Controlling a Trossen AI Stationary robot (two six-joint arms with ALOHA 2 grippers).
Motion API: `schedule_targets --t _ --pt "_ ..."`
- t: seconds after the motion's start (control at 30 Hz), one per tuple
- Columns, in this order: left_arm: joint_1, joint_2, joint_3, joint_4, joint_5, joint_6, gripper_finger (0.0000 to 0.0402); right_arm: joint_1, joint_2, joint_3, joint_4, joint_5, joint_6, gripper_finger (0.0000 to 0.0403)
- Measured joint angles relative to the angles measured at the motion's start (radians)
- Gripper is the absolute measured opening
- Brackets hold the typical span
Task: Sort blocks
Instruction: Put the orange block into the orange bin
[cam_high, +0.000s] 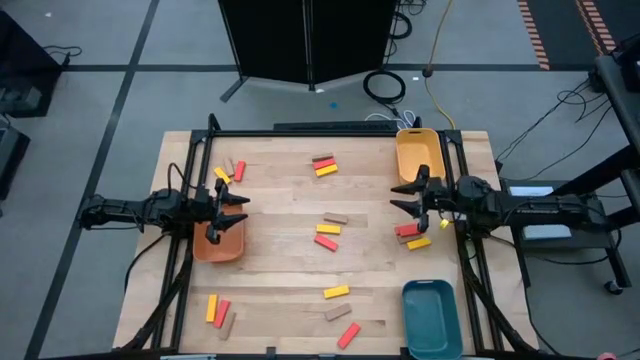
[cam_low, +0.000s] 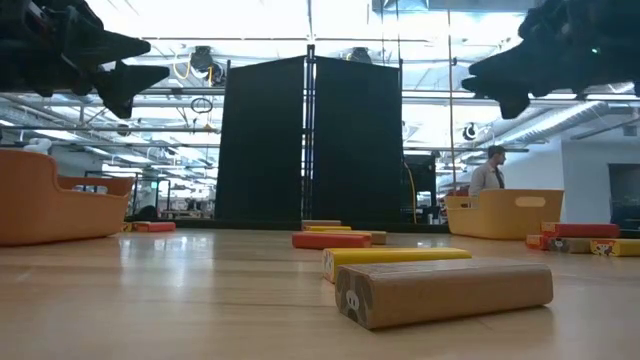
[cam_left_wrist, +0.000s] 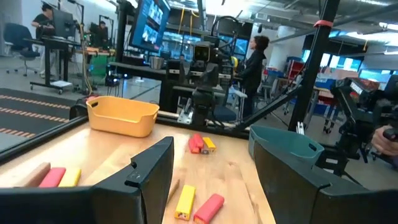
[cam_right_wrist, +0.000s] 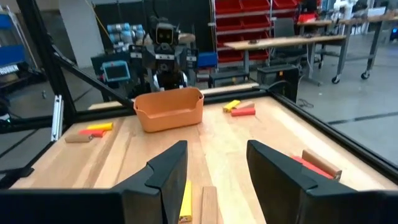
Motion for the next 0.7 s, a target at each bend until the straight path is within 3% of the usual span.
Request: schedule_targets --t 0.37,0.7 --pt "0.0 0.0 0.0 0.035 -0.01 0.037 0.0219 0.009 0.289 0.166 -0.01 -0.004 0.071 0.016" --pt "0.0 0.0 0.002 0.225 -0.016 0.065 0.0219 0.035 0.418 0.325 -0.218 -0.005 0.124 0.016"
